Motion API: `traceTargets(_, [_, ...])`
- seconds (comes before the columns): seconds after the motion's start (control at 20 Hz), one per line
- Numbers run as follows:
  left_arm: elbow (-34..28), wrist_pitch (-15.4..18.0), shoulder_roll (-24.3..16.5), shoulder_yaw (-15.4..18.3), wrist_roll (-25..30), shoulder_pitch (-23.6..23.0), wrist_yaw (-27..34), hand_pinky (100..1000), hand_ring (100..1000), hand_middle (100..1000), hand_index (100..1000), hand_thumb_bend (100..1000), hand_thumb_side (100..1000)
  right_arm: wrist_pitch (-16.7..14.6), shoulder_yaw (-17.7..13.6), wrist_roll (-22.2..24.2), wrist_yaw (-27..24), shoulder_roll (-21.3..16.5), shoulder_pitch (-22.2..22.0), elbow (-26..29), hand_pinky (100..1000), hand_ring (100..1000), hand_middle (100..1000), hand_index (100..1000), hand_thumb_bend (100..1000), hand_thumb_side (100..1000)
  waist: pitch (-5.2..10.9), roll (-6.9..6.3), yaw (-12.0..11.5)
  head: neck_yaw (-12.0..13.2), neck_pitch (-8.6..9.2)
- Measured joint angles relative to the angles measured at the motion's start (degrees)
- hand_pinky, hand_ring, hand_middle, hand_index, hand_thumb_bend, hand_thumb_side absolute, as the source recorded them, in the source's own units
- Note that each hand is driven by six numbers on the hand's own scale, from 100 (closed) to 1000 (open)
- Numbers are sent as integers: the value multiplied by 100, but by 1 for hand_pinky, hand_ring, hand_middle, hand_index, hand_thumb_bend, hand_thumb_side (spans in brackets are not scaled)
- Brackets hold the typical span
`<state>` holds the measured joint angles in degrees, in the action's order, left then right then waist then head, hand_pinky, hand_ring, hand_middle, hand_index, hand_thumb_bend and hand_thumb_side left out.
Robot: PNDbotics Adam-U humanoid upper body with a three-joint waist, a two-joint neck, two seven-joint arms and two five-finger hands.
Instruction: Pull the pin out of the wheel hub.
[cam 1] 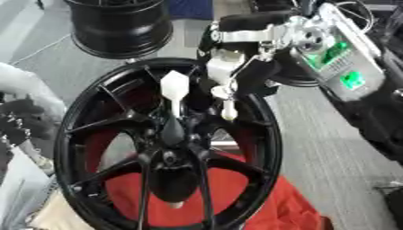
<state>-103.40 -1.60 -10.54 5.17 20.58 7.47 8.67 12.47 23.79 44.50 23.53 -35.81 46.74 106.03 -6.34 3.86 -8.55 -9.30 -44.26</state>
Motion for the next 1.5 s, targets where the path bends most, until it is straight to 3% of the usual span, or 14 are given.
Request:
traceTargets(0.3, [2, -11, -62, 75, -63, -99, -37, 581, 607, 672, 788, 100, 893, 79, -894, -671, -826, -1085, -771, 677, 221, 348, 430, 512, 100, 199, 35, 98, 288, 217, 0])
traceTargets(0.5, [2, -6, -108, 126, -119, -147, -70, 580, 608, 673, 788, 100, 894, -121, -1798, -1594, -1133, -1779, -1953, 758, 232, 356, 427, 518, 100, 198, 35, 108, 487, 337, 0])
traceTargets(0.7, [2, -2, -122, 181, -175, -172, -88, 580, 608, 673, 788, 100, 895, -67, -2686, -2566, -909, -1920, -3287, 769, 312, 407, 473, 570, 100, 178, 33, 84, 646, 439, 0])
traceTargets(0.8, [2, 1, -122, 204, -202, -186, -94, 580, 608, 672, 787, 100, 893, 165, -3070, -2954, -446, -1766, -3903, 771, 347, 426, 491, 588, 100, 180, 30, 78, 708, 488, 0])
traceTargets(0.95, [2, 0, -123, 220, -230, -185, -95, 580, 608, 672, 787, 100, 893, 661, -3526, -3456, 397, -1205, -4611, 767, 383, 446, 507, 619, 100, 205, 21, 55, 749, 534, 0])
traceTargets(1.0, [2, -3, -123, 226, -239, -185, -95, 580, 608, 672, 787, 100, 892, 816, -3643, -3616, 639, -978, -4771, 757, 434, 473, 546, 691, 100, 213, 16, 40, 751, 538, 0])
traceTargets(1.15, [2, 4, -122, 244, -254, -184, -95, 580, 608, 672, 787, 100, 888, 1222, -3988, -4175, 1153, -245, -5170, 667, 510, 525, 603, 780, 100, 220, 3, -11, 778, 539, 0])
traceTargets(1.35, [1, 10, -115, 245, -260, -182, -94, 580, 609, 673, 787, 100, 890, 1655, -4362, -4941, 1474, 598, -5475, 412, 759, 763, 761, 901, 100, 228, -6, -73, 812, 489, 0])
traceTargets(1.4, [1, 10, -104, 245, -260, -181, -94, 580, 609, 673, 787, 100, 888, 1754, -4441, -5127, 1519, 772, -5510, 350, 815, 825, 801, 916, 100, 268, -6, -82, 821, 476, 0])
traceTargets(1.5, [1, 11, -95, 245, -260, -182, -94, 580, 609, 673, 787, 100, 884, 1946, -4610, -5574, 1566, 1104, -5530, 276, 836, 856, 822, 917, 100, 390, -7, -109, 835, 454, 0])
